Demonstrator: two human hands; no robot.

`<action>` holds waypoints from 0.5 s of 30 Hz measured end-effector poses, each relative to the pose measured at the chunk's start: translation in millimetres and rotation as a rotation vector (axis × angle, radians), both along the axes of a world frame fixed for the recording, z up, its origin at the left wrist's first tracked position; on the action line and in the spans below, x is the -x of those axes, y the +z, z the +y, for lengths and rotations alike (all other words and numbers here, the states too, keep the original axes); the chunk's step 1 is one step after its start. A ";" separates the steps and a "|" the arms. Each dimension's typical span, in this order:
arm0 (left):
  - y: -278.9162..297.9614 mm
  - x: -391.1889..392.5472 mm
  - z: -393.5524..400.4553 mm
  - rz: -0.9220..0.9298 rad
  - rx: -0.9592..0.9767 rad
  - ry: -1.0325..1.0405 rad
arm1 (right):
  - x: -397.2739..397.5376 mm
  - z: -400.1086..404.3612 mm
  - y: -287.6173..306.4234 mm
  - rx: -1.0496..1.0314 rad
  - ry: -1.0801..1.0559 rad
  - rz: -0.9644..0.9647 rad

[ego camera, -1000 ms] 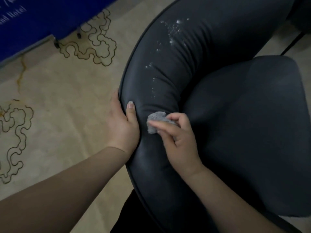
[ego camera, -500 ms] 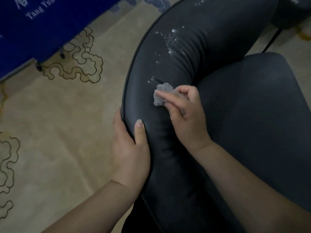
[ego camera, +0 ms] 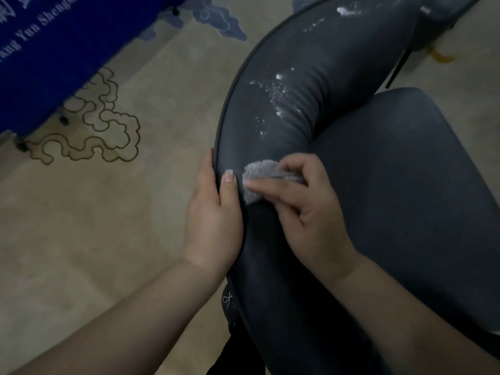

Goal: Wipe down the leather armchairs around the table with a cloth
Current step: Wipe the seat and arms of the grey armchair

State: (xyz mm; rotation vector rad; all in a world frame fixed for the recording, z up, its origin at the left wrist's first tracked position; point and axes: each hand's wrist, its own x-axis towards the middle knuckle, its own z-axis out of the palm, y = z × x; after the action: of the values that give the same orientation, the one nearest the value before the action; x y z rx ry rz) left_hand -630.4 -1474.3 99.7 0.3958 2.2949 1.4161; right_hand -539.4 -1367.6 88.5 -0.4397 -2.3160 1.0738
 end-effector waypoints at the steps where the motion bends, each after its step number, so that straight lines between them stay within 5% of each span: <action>1: -1.0 -1.2 -0.7 0.006 -0.006 -0.008 | 1.8 0.0 1.7 -0.019 0.009 -0.007; 7: -3.9 -0.4 -4.4 0.039 0.001 -0.033 | 59.9 28.0 16.4 -0.023 -0.071 -0.071; 15: -8.2 -1.4 -5.8 0.024 -0.085 0.013 | 28.0 9.2 14.1 -0.059 0.047 -0.107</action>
State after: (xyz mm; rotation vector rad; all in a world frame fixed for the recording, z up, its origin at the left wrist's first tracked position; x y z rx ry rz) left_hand -629.1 -1480.1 91.5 0.4262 2.2653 1.5278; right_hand -567.5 -1358.4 102.6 -0.4313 -2.4563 1.0234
